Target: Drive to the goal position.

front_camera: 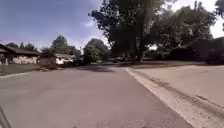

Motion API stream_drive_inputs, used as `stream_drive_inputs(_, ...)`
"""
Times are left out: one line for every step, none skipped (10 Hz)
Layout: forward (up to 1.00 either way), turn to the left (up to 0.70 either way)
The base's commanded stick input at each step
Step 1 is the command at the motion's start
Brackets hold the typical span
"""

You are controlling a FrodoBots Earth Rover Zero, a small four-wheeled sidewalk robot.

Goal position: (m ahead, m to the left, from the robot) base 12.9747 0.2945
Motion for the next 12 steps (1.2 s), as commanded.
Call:
stream_drive_inputs(0.69, 0.03)
stream_drive_inputs(0.69, 0.03)
stream_drive_inputs(0.69, 0.03)
stream_drive_inputs(0.69, 0.03)
stream_drive_inputs(0.69, 0.03)
stream_drive_inputs(0.69, 0.03)
stream_drive_inputs(0.69, 0.03)
stream_drive_inputs(0.69, 0.03)
stream_drive_inputs(0.69, 0.03)
stream_drive_inputs(0.69, 0.03)
stream_drive_inputs(0.69, 0.03)
stream_drive_inputs(0.69, 0.03)
